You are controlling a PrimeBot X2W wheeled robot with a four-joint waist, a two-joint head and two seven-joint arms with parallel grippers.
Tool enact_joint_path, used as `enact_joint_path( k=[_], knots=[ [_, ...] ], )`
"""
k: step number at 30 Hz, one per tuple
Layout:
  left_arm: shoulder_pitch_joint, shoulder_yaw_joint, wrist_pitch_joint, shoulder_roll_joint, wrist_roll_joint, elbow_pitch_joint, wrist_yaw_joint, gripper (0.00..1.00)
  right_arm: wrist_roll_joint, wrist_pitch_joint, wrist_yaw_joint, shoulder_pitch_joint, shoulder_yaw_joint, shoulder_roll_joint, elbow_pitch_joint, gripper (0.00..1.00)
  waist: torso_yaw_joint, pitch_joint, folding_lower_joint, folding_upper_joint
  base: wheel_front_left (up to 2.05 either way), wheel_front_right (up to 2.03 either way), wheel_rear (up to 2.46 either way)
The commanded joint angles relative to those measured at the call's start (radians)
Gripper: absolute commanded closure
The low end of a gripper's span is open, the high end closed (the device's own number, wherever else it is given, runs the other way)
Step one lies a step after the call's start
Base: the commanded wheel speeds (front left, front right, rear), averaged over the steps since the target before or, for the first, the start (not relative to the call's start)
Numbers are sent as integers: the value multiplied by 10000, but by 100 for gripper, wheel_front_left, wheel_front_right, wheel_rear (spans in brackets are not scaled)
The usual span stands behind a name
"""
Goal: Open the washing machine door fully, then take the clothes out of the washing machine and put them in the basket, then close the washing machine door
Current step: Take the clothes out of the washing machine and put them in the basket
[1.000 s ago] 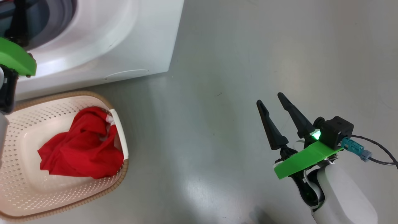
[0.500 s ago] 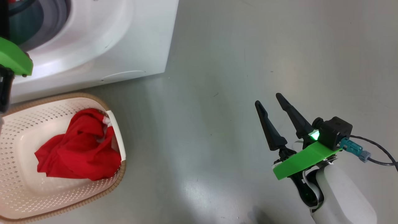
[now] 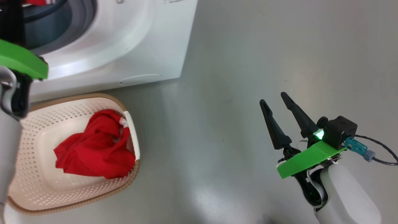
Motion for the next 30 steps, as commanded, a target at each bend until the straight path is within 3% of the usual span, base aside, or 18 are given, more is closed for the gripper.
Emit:
enact_joint_path(
  k=[1, 19, 30],
  knots=[
    [167, 465, -80, 341, 130, -329, -29, 100, -42, -120, 16, 308, 153, -77, -186, 0, 207, -192, -1, 0, 0, 0, 0],
    [2895, 3576, -80, -1051, 1983, -2093, -29, 100, -83, -120, 16, 599, -547, -358, -252, 0, 1052, -913, -1, 0, 0, 0, 0],
    [4325, 4409, -80, -1667, 2769, -2773, -29, 100, -114, -120, 16, 749, -791, -444, -239, 0, 1405, -1357, -1, 0, 0, 0, 0]
  ],
)
